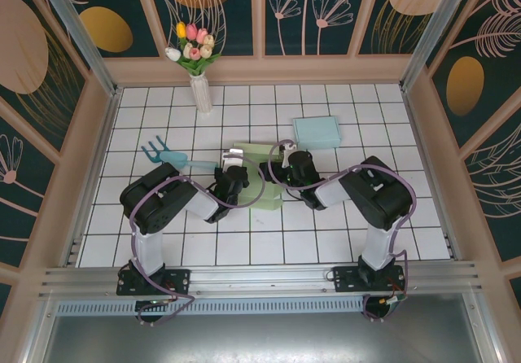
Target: Fold the paper box
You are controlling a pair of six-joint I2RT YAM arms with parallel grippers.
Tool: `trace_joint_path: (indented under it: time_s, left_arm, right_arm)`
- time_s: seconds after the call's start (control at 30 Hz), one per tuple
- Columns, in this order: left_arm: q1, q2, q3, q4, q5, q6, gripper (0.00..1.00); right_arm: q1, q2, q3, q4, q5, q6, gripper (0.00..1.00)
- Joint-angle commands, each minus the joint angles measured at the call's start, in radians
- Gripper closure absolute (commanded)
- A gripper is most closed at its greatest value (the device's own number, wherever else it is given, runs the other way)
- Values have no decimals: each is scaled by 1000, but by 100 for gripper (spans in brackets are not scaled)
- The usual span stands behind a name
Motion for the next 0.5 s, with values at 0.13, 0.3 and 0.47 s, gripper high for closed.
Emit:
trace_joint_path:
  time_s: [0.13,0.3,0.47]
  left_arm:
    - [-5,31,1,-14,15,23,86]
    - [-6,30,2,-16,15,22,86]
    - [-6,28,4,-21,15,20,86]
  right_arm:
    - [26,-130,-34,-59,1,-51,38]
    - [30,-225,-64,-142,35,-85,38]
    - [30,-319,-85,-221,57,-104,38]
